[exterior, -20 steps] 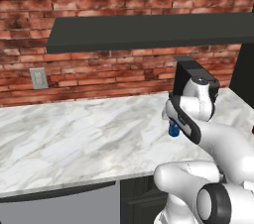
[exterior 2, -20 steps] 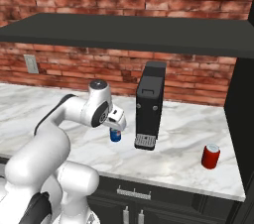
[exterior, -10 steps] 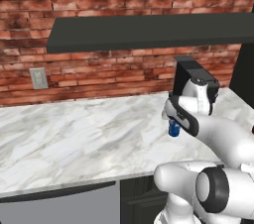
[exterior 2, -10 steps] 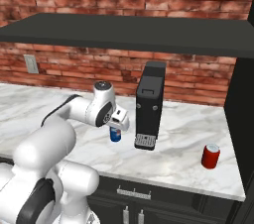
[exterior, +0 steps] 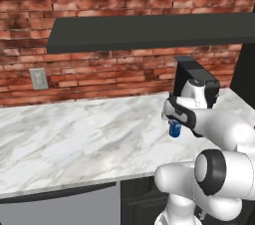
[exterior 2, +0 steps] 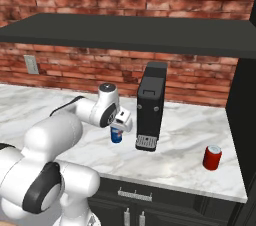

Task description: Four empty soda cans are scattered around the kitchen. Gather all the cans and cluster them next to the stove for recycling.

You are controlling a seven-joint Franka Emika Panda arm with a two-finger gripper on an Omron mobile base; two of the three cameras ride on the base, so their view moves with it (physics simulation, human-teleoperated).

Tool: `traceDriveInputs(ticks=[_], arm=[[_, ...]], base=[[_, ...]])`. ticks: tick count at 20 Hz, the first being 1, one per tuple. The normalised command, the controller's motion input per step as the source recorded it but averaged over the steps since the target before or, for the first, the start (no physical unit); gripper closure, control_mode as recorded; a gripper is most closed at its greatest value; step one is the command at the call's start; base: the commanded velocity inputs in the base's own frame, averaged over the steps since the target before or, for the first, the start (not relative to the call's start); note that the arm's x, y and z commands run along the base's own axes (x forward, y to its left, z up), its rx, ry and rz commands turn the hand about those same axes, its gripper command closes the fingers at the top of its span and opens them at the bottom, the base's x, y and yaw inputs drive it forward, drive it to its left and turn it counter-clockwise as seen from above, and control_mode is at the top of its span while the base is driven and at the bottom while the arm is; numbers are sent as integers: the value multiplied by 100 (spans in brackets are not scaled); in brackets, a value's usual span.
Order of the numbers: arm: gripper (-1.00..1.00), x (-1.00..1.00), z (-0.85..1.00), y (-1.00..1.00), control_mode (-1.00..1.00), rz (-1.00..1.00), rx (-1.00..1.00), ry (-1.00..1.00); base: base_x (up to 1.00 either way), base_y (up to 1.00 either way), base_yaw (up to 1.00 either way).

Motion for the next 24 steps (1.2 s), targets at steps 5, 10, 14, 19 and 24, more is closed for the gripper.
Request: traceDriveInputs(ticks=[5,10,14,19,24], arm=[[-100,11,-7,-1,-100,0,0,0],[-100,15,-11,0,-100,0,0,0],[-100,19,-13,-1,-100,0,0,0],[-100,24,-12,0,-100,0,0,1],[100,21,-13,-1,-100,0,0,1]], base=[[0,0,0],[0,0,0],[0,0,0],[0,0,0],[0,0,0]])
